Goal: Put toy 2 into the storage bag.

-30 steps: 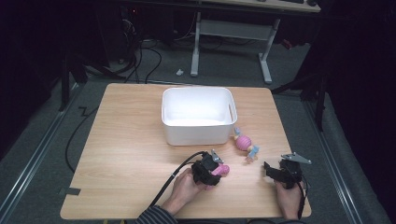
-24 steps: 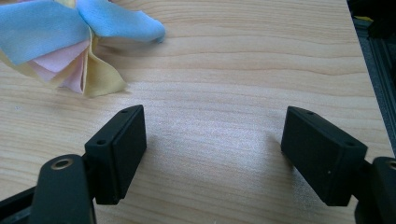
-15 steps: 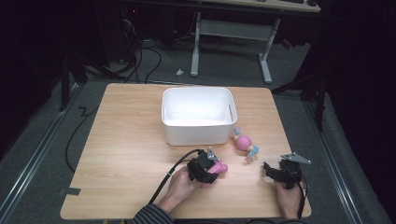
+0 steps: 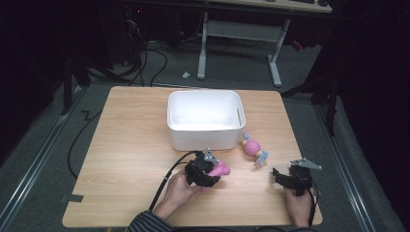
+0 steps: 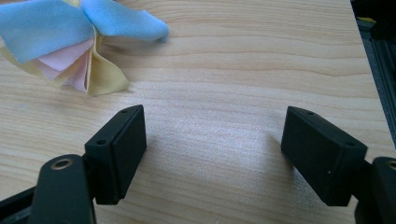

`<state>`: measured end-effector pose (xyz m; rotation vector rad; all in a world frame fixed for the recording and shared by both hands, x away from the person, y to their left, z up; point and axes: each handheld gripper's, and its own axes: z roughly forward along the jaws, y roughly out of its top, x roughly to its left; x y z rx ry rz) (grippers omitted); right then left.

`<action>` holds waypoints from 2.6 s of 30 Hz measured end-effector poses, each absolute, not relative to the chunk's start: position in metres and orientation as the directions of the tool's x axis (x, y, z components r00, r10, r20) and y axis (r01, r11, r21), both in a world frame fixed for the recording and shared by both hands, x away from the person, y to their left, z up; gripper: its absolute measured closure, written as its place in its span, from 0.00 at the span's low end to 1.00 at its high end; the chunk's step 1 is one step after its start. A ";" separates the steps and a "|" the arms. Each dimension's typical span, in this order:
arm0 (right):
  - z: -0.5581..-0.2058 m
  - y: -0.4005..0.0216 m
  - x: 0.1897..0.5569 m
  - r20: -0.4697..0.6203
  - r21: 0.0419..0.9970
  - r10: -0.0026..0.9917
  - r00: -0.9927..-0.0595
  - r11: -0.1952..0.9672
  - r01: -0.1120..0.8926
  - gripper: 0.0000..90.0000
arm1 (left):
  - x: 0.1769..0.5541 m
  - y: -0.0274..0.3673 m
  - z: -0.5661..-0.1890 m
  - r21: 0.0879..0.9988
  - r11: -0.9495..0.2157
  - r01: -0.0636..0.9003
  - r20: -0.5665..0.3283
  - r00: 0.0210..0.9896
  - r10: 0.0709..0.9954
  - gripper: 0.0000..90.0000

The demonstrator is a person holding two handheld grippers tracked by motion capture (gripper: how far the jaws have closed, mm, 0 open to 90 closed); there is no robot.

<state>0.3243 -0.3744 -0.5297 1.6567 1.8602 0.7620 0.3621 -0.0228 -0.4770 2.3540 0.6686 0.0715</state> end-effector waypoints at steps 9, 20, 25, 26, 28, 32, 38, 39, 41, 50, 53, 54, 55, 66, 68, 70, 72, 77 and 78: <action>-0.530 -0.374 0.324 -0.019 0.714 0.994 -0.107 0.088 0.695 0.25 | 0.366 0.004 -0.463 0.652 -0.600 0.463 -0.125 0.847 0.517 0.66; -0.530 -0.374 0.324 -0.018 0.713 0.994 -0.107 0.088 0.696 0.25 | 0.371 0.028 -0.452 0.672 -0.559 0.486 -0.136 0.823 0.552 0.66; -0.530 -0.374 0.324 -0.018 0.713 0.994 -0.106 0.087 0.696 0.25 | 0.372 0.037 -0.448 0.675 -0.555 0.486 -0.136 0.821 0.555 0.66; -0.530 -0.374 0.324 -0.018 0.713 0.994 -0.106 0.087 0.696 0.25 | 0.372 0.040 -0.447 0.678 -0.550 0.488 -0.139 0.820 0.556 0.66; -0.530 -0.374 0.324 -0.018 0.713 0.994 -0.106 0.087 0.696 0.25 | 0.374 0.043 -0.446 0.675 -0.549 0.493 -0.140 0.816 0.560 0.66; -0.530 -0.374 0.324 -0.018 0.712 0.994 -0.106 0.087 0.696 0.25 | 0.375 0.050 -0.439 0.683 -0.540 0.492 -0.140 0.813 0.565 0.66; -0.530 -0.374 0.324 -0.018 0.713 0.994 -0.106 0.087 0.696 0.25 | 0.377 0.060 -0.428 0.694 -0.537 0.480 -0.124 0.814 0.568 0.66; -0.530 -0.374 0.324 -0.018 0.712 0.994 -0.106 0.087 0.696 0.25 | 0.377 0.062 -0.426 0.696 -0.533 0.480 -0.126 0.814 0.567 0.66; -0.530 -0.374 0.324 -0.017 0.713 0.994 -0.106 0.087 0.696 0.25 | 0.378 0.065 -0.422 0.706 -0.522 0.479 -0.131 0.812 0.568 0.66; -0.530 -0.374 0.324 -0.020 0.713 0.994 -0.110 0.091 0.695 0.25 | 0.382 0.074 -0.399 0.723 -0.513 0.463 -0.125 0.818 0.562 0.66; -0.530 -0.374 0.324 -0.020 0.713 0.994 -0.110 0.091 0.695 0.25 | 0.382 0.073 -0.394 0.712 -0.527 0.464 -0.120 0.820 0.560 0.66; -0.530 -0.374 0.324 -0.020 0.713 0.994 -0.110 0.091 0.695 0.25 | 0.382 0.073 -0.393 0.712 -0.528 0.463 -0.118 0.820 0.560 0.66; -0.530 -0.374 0.324 -0.017 0.713 0.994 -0.107 0.087 0.696 0.25 | 0.381 0.074 -0.391 0.713 -0.524 0.466 -0.126 0.821 0.558 0.66; -0.530 -0.374 0.325 -0.017 0.716 0.992 -0.122 0.098 0.691 0.25 | 0.390 0.082 -0.367 0.735 -0.484 0.474 -0.141 0.806 0.575 0.66; -0.530 -0.374 0.325 -0.018 0.716 0.993 -0.120 0.097 0.691 0.25 | 0.394 0.082 -0.365 0.732 -0.490 0.474 -0.137 0.806 0.576 0.66; -0.530 -0.374 0.325 -0.019 0.717 0.994 -0.110 0.090 0.692 0.25 | 0.398 0.082 -0.364 0.729 -0.492 0.477 -0.139 0.806 0.575 0.66; -0.530 -0.374 0.325 -0.015 0.715 0.994 -0.105 0.084 0.694 0.25 | 0.403 0.081 -0.363 0.725 -0.492 0.482 -0.144 0.805 0.575 0.66; -0.530 -0.374 0.325 -0.016 0.714 0.994 -0.104 0.085 0.695 0.25 | 0.413 0.077 -0.356 0.727 -0.492 0.479 -0.140 0.805 0.577 0.66; -0.530 -0.374 0.325 -0.018 0.713 0.994 -0.105 0.086 0.696 0.25 | 0.415 0.076 -0.354 0.729 -0.489 0.479 -0.140 0.803 0.579 0.66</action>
